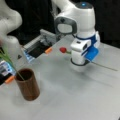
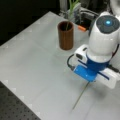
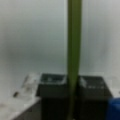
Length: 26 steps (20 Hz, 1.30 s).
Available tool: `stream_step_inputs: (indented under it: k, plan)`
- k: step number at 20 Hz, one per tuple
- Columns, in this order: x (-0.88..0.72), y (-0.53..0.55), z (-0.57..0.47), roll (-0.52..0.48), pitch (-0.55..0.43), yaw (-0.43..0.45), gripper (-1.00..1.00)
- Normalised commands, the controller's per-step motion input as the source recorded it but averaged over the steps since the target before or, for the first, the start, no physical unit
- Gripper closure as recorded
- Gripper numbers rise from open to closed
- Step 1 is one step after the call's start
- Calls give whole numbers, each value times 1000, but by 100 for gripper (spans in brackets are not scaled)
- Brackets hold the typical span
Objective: Flower insertion into a vase
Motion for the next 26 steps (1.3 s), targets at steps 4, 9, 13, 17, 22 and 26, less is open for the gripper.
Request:
stream_step_inputs:
  k: [4, 9, 13, 17, 22, 26]
  plan:
    - [-101, -179, 236, 127, -22, -60, 100]
    - [-142, -224, 307, 122, -31, -39, 100]
    - [-149, -192, 233, 112, 12, -16, 100]
    - [-223, -201, 293, 125, 53, -22, 100]
    - [-284, -267, 407, 148, 53, -29, 100]
    - [-215, -275, 214, 201, 71, -3, 100]
